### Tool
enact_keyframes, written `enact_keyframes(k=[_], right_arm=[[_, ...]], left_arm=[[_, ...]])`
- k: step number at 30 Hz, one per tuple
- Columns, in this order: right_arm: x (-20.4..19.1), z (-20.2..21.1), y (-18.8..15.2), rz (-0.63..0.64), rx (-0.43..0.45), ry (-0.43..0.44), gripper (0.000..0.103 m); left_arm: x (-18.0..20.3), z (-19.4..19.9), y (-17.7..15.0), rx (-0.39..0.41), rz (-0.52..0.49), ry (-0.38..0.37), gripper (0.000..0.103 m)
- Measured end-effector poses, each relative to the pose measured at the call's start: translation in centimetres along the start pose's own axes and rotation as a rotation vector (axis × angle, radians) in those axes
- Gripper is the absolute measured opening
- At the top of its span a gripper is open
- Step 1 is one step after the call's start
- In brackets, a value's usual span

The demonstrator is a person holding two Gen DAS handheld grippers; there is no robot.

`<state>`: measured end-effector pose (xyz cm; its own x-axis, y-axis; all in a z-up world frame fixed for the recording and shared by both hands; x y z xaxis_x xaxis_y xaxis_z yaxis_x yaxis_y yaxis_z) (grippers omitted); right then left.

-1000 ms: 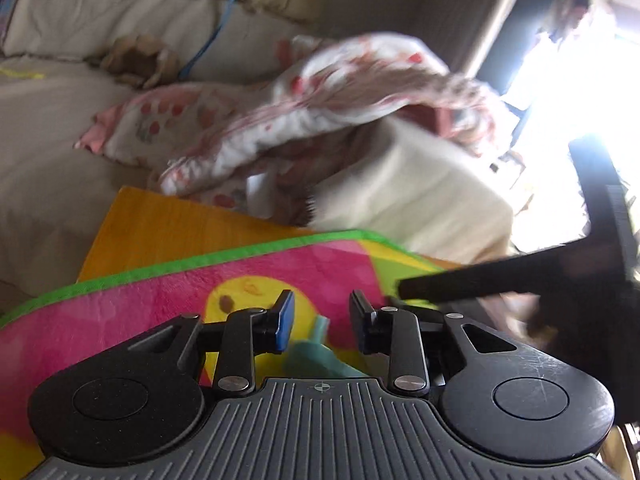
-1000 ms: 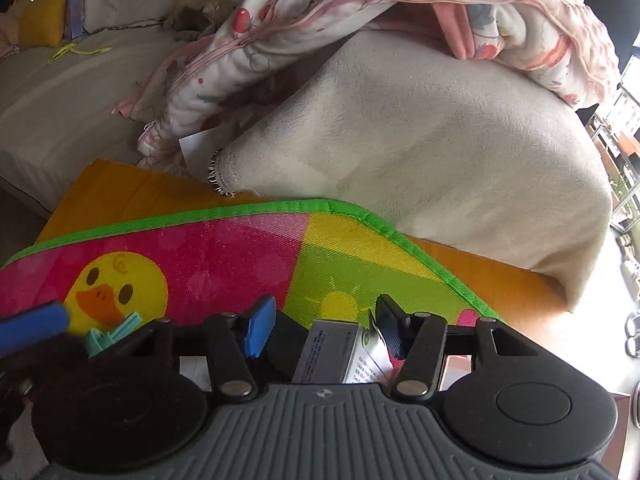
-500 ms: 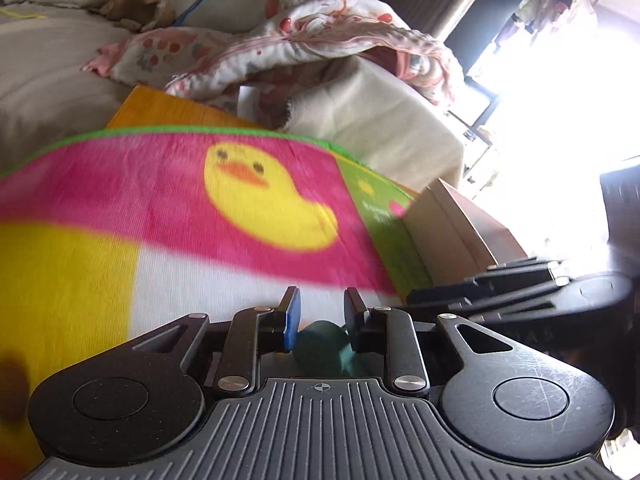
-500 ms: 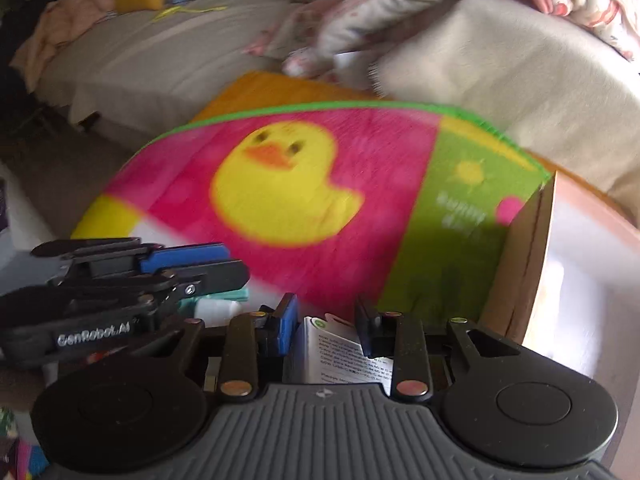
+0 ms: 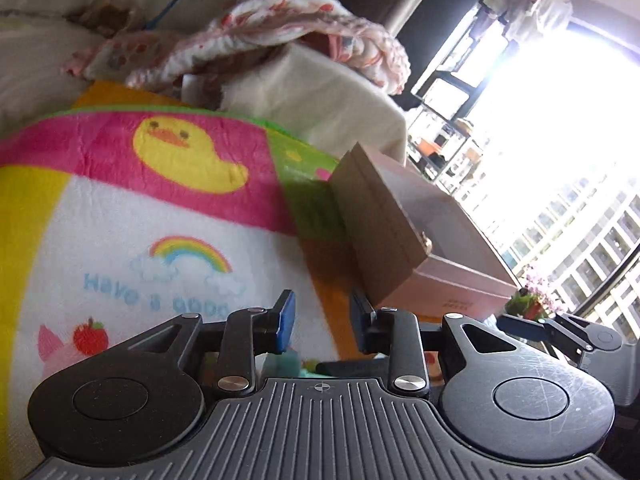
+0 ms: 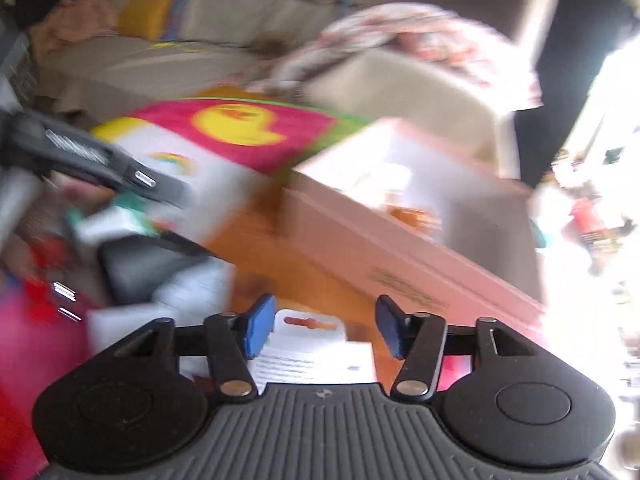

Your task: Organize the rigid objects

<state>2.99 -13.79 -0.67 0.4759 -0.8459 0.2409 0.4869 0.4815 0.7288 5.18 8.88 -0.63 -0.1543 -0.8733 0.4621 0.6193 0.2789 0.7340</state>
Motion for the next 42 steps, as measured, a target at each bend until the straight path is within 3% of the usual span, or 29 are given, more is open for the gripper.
enact_keyframes(k=[2,3,8,13,17,23,30,35,38,42], right_arm=[[2.0,0.6,-1.4,-0.025,0.021,-0.095,0.066],[2.8,1.0,-2.0,-0.057,0.026,-0.102,0.067],[5.1,2.8,-4.5,-0.283,0.035,0.064,0.073],[3.7,4.1,-6.3,-0.294,0.074,0.114,0.074],[3.0,4.4,-6.7,-0.29,0.101,0.116,0.076],[3.8,4.0,-7.3,-0.343,0.087,0.099,0.081],[3.9,3.7,-7.5,-0.364,0.076,0.102,0.082],[3.0,5.5,-5.5,-0.3,0.18,0.091,0.082],[0.4,6.7,-3.3,-0.211,0.23,0.17,0.082],[-3.7,4.9,-2.6,-0.168,0.139,0.282,0.08]], left_arm=[[1.3,1.5,0.8,0.06,-0.08,0.052,0.032],[2.2,2.4,1.0,0.077,-0.124,0.076,0.032],[5.4,5.5,-1.6,-0.016,-0.196,0.046,0.032],[6.7,6.7,-6.9,-0.182,-0.116,-0.034,0.032],[6.3,5.3,-9.1,-0.237,-0.053,-0.001,0.032],[5.1,2.2,-7.2,-0.154,0.003,0.02,0.032],[3.9,0.6,-3.8,-0.046,-0.068,0.103,0.032],[2.1,2.2,-2.9,-0.012,-0.076,0.154,0.039],[1.2,3.0,-2.2,0.014,-0.064,0.183,0.037],[1.7,4.8,-2.1,0.005,-0.107,0.161,0.036]])
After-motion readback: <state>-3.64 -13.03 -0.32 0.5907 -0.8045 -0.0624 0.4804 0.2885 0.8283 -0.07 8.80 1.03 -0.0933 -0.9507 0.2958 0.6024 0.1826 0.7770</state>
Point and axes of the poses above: each gripper's, at about its wrist camera, not at the fingertips, and z roughly against the way its jaws point, x to its right, y to its top, the point moved 7 cm from there along -z, roughly the way its jaws point, and after that the axes turned 1 degree about -z, right-handed, at the moved point
